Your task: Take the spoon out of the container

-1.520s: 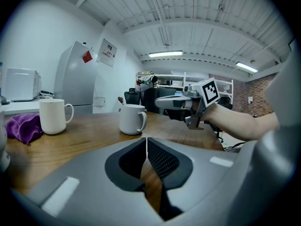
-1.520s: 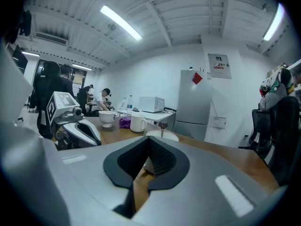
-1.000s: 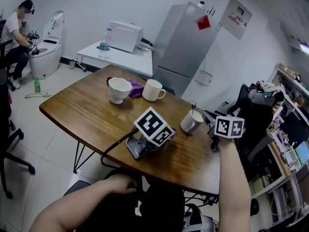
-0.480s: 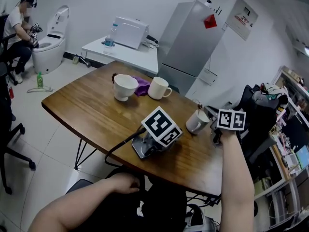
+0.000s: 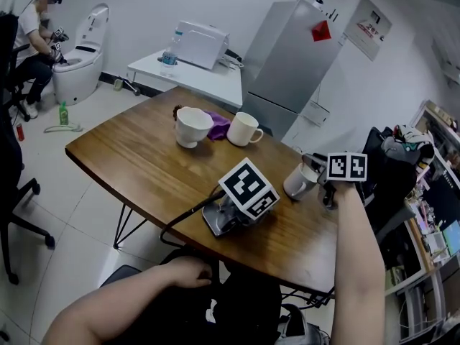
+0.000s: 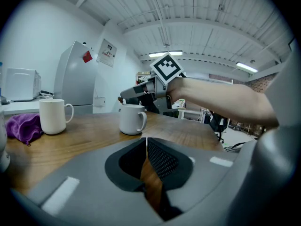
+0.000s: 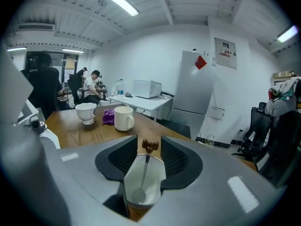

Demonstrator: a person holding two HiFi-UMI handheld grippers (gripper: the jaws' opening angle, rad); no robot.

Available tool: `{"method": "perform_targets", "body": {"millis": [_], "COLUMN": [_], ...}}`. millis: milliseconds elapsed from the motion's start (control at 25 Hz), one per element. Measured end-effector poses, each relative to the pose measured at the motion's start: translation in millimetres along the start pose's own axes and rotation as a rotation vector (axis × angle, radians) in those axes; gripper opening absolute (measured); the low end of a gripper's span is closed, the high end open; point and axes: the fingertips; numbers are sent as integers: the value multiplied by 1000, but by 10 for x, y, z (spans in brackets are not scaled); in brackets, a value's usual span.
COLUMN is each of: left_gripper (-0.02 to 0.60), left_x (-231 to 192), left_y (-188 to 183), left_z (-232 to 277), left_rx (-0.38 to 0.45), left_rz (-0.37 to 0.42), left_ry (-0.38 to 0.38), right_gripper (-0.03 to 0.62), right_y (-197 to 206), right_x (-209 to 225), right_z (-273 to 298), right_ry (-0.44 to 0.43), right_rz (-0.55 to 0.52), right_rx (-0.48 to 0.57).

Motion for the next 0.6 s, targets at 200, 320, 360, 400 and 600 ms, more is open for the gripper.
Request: {"method": "perform_targets", "body": {"millis": [200, 320, 360, 400, 600], "left_gripper": [12, 12, 12, 12, 12], "left_x": [5, -1, 1, 3, 4], "left_y": [5, -2, -4, -5, 0], "left_z": [4, 1, 3, 6, -1], "left_rx": [0, 0, 0, 0, -1], "left_rz": [0, -1, -1, -1, 1], "left_ry": [1, 0, 1, 1, 1], "right_gripper": [183, 192, 190, 178, 126], "right_y": [27, 68, 91, 109, 80], "right_x": [54, 56, 66, 78, 86], "right_z": [126, 211, 229, 236, 176], "right_ry": [14, 25, 29, 33, 33], "right_rz": [-21, -43, -42, -37, -11], "right_rx": [-72, -132, -146, -151, -109]}}
Point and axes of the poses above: the fingertips, and each gripper's own axes: z forward along the fingers, x to its right, y out of its underside, and after that the axes turned 2 degrees about y, right-handed
